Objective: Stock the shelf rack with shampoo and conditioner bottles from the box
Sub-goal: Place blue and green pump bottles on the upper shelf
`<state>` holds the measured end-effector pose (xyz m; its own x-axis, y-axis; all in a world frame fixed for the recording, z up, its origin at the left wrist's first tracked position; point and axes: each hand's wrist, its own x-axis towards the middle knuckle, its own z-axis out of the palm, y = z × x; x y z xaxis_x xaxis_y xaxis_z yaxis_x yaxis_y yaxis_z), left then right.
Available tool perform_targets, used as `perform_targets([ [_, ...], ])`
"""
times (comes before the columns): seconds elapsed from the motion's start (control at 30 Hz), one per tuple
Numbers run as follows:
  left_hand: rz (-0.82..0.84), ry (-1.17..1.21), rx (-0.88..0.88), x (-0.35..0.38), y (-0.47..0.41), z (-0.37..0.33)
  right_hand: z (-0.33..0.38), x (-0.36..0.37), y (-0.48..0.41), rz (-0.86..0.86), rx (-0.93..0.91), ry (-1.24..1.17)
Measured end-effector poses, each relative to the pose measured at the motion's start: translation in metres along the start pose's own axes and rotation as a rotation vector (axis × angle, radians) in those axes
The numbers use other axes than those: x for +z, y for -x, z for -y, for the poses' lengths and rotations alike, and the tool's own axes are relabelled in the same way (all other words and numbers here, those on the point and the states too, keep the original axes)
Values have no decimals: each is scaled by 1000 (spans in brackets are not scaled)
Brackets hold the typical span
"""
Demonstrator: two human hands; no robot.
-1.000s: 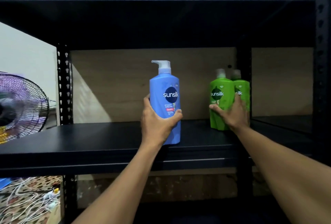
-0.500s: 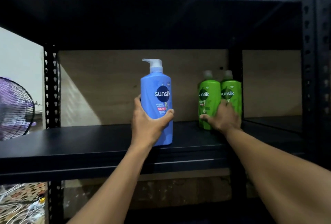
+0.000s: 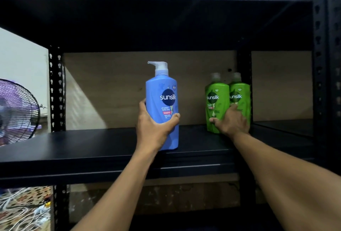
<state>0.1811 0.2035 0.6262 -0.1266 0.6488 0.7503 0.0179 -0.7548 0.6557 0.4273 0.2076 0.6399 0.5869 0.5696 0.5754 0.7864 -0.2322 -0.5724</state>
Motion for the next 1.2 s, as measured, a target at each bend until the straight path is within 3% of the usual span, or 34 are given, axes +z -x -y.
perform_targets([
  [0.27,-2,-2,8,1,0,1,3,-1,3,-7,5,55],
  [0.9,7,-5,2,-2,1,1,1,-8,9,-15,88,-61],
  [1.0,9,-13,3,-2,1,2,4,-12,18,-39,13,15],
  [1.1,12,-22,3,-3,2,0,9,-14,32,-29,-177,128],
  [1.2,32,-17,-8,-5,3,-3,10,-14,44,179,-330,51],
])
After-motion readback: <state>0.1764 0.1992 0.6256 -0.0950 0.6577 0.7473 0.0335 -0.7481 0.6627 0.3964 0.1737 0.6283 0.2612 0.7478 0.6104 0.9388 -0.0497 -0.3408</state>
